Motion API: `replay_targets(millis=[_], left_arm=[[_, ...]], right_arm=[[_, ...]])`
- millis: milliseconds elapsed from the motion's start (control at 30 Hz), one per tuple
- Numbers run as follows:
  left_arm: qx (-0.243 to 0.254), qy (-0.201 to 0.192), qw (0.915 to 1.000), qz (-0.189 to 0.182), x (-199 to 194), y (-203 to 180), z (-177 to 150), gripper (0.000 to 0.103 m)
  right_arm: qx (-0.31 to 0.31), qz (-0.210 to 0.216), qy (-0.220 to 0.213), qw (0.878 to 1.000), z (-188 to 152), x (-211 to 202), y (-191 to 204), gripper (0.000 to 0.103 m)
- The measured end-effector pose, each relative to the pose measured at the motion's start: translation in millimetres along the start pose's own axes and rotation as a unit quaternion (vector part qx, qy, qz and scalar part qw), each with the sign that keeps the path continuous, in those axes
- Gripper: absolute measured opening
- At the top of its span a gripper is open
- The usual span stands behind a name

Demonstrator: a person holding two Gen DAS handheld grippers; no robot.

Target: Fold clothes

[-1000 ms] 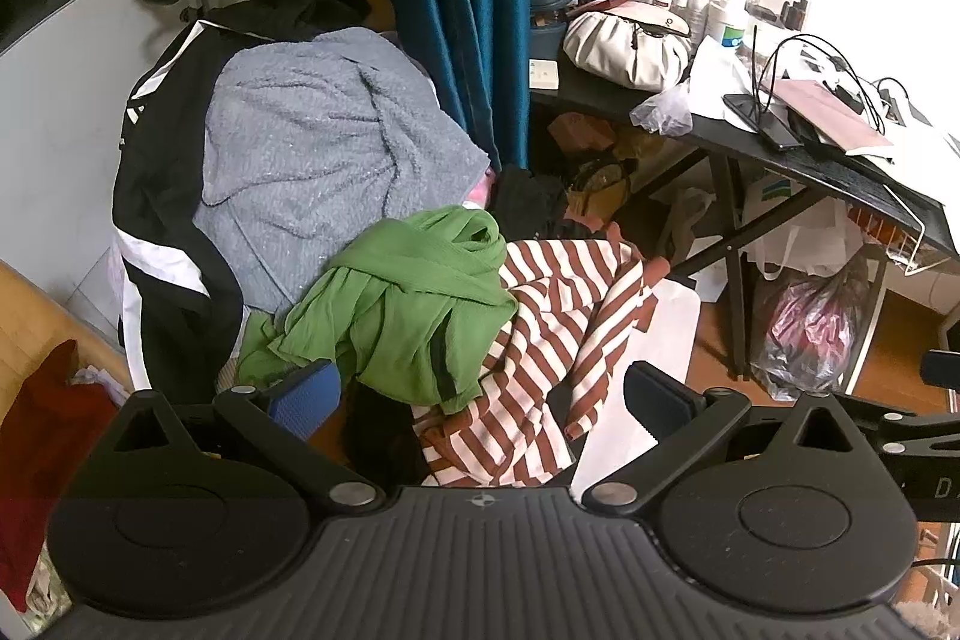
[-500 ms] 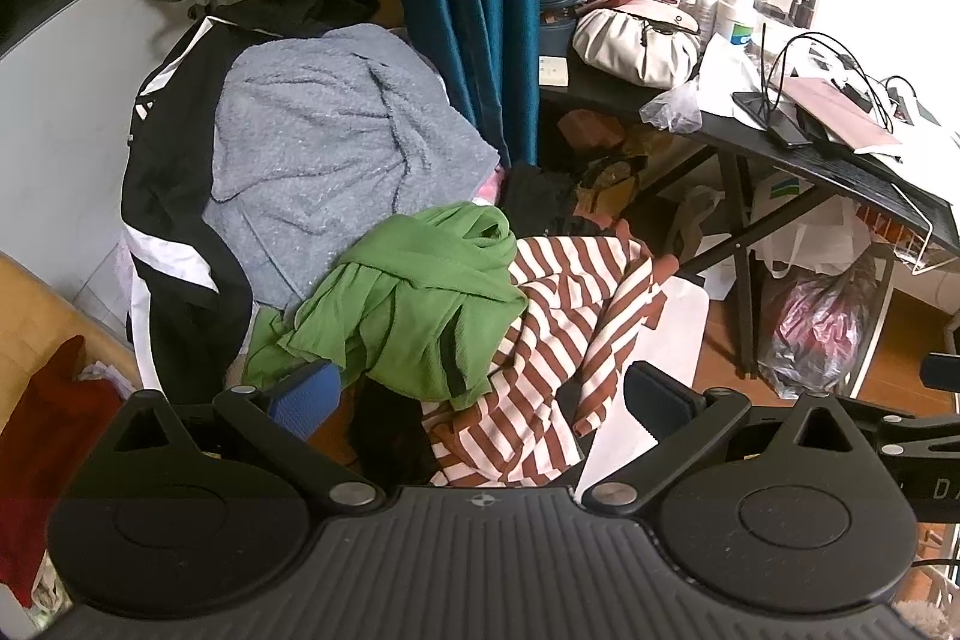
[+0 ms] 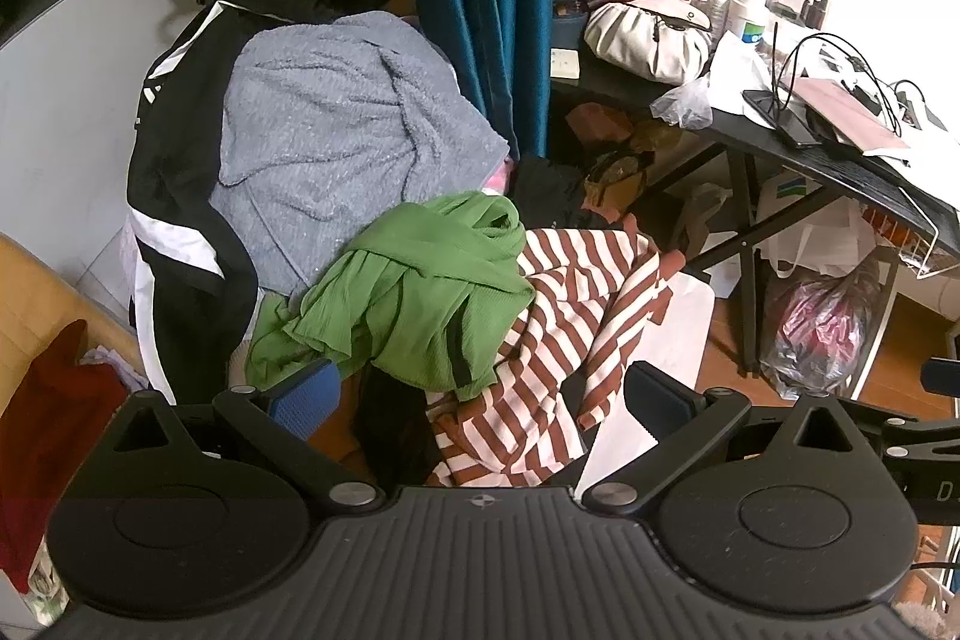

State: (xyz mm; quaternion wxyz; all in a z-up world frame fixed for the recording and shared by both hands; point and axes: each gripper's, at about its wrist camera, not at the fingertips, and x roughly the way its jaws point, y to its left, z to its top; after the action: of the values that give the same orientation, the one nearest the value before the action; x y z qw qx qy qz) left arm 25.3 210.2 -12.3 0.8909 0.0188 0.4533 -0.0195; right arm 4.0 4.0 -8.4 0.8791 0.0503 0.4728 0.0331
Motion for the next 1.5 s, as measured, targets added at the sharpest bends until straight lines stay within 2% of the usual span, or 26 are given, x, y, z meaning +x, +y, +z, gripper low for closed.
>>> replay_targets(millis=[967,1167,1333,1500], left_arm=[[0.001,0.003,1.0,0.003,-1,-2,0,0.103],[-0.037,-0.009,0.9993,0.006,-6,11,1,0.103],[-0.066,-0.003,0.9978,0.003,-5,23,-1,0.103],[-0.072,0.004,0.9974,0.009,-4,25,-4,0.103]], right_arm=[[0.006,0.002,0.003,1.0,-1,0,-5,0.102],[0.006,0.001,0.004,1.0,-1,0,-5,0.102],[0.008,0.006,0.012,1.0,-3,2,-5,0.102],[0.011,0.014,0.021,1.0,-4,5,-6,0.102]])
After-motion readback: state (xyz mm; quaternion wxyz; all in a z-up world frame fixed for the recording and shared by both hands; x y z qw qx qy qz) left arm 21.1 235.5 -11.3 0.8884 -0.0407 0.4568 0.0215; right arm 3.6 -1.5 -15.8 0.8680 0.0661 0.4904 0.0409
